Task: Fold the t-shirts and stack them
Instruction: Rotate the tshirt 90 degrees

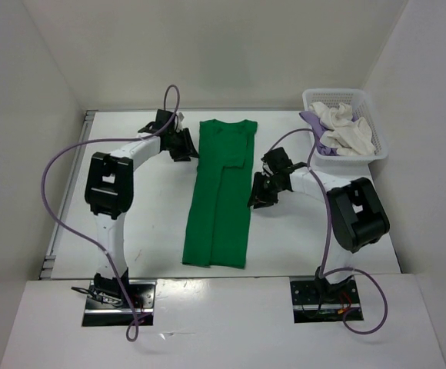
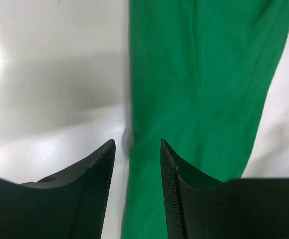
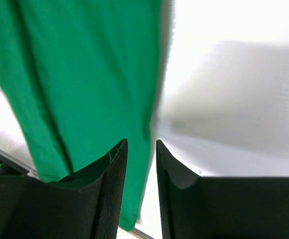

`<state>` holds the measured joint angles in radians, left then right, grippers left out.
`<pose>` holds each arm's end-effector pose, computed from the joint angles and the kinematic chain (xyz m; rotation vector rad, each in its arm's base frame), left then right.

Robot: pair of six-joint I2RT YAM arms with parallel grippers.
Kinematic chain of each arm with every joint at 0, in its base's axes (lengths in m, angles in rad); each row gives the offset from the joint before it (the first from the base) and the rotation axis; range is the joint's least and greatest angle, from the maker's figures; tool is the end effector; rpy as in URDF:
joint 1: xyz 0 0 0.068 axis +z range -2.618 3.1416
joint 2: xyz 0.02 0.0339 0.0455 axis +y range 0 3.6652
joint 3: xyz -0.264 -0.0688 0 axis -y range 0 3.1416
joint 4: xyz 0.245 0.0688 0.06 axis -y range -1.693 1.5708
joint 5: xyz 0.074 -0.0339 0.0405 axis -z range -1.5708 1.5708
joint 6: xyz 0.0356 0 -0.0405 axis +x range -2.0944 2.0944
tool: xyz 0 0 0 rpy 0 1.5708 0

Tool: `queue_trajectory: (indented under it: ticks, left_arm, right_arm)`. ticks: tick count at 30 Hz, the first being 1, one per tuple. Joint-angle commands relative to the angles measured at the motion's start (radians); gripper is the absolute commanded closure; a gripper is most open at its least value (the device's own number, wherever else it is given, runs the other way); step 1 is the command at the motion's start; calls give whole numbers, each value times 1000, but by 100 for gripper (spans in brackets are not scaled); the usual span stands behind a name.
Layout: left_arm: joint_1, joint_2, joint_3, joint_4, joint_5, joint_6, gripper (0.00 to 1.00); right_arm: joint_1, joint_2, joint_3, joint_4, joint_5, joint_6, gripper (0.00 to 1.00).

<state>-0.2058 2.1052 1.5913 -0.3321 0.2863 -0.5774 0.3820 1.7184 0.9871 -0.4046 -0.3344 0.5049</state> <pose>0.4571 -0.1057 0.1915 -0.3262 2.4720 -0.6920 0.2987 0.1326 0.1581 0.0680 2.8107 0.6947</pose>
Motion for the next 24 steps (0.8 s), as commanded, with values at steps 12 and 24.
queue_trajectory:
  ticks: [12, 24]
  left_arm:
    - [-4, 406, 568, -5, -39, -41, 56]
    - [-14, 570, 875, -79, -151, -131, 100]
  right_arm:
    - [-8, -157, 2, -10, -77, 6, 65]
    - [-26, -125, 55, 0, -104, 6, 65]
